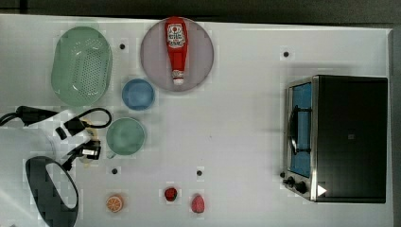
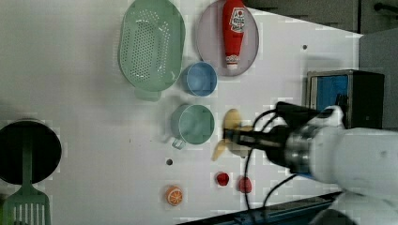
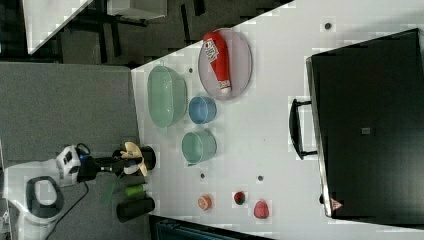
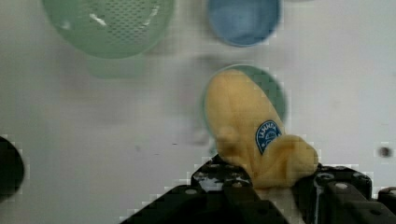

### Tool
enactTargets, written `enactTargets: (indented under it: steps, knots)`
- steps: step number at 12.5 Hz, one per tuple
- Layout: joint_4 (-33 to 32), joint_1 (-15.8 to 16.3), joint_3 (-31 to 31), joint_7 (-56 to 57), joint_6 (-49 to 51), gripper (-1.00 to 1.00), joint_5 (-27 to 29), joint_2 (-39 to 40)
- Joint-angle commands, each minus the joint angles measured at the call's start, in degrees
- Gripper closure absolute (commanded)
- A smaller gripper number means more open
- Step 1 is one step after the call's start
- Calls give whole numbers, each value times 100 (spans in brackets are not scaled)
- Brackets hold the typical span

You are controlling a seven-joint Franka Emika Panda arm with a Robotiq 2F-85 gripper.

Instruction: Pick Banana and place it in mug.

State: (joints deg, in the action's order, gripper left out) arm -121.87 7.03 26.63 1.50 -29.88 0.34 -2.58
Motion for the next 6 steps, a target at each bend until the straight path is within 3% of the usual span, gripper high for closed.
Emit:
enactTargets:
  steps: [1,6]
  knots:
    - [-532,-274,-310,-570,-799,30,155,512]
    - [-870,-283,-326,-570,-1396,29,155,857]
